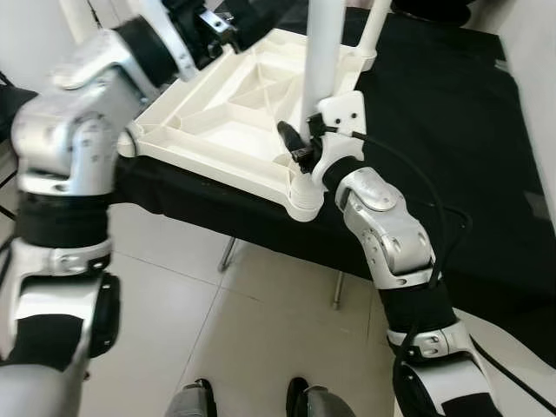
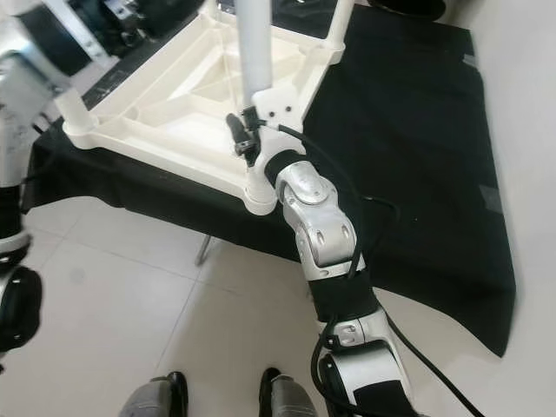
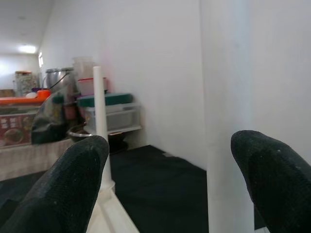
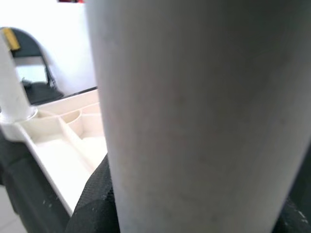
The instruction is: Building children table
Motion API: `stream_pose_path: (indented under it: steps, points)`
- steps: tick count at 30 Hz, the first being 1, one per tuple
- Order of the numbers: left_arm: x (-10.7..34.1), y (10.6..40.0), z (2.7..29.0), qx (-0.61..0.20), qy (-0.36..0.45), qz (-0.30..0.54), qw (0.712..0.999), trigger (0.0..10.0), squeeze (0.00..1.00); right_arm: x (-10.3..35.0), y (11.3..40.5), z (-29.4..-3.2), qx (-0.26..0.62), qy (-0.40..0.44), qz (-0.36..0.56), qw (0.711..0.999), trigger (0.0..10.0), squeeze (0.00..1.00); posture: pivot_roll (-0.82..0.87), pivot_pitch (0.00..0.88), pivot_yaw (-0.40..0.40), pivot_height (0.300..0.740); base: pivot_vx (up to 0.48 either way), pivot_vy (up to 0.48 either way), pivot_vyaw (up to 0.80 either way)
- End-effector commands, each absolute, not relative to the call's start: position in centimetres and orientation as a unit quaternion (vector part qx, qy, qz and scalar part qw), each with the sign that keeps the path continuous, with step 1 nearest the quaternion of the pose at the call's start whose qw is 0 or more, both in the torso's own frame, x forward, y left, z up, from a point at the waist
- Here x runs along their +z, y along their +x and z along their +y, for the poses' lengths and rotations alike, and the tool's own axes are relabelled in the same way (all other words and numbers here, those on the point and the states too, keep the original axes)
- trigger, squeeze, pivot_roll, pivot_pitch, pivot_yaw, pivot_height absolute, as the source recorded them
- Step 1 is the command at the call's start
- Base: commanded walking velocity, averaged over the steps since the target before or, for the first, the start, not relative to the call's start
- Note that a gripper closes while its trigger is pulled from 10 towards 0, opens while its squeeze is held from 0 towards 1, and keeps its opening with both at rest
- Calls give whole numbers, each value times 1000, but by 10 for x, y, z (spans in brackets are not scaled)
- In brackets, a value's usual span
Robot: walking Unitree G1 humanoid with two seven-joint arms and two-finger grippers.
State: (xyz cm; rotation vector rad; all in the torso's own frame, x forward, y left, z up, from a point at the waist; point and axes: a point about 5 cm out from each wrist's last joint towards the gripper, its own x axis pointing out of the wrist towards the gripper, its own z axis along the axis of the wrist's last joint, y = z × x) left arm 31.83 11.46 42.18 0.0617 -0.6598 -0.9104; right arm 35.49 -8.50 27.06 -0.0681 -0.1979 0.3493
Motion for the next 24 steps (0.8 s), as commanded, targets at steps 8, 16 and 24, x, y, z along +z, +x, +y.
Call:
stream_pose_path:
  steps: [8,16,24]
  points:
    - [428,319,100,-462,36,-321,826,10000,0,238,353,-85,179,1,-37,983,10000,0,40,246,-44,740,0,0,0]
    - [428,327,84,-496,31,-303,813,10000,0,243,342,-73,213,22,-74,974,10000,0,35,252,-32,740,0,0,0]
    - [422,327,72,-545,37,-282,789,10000,0,244,336,-64,238,12,-82,968,10000,0,37,252,-26,740,0,0,0]
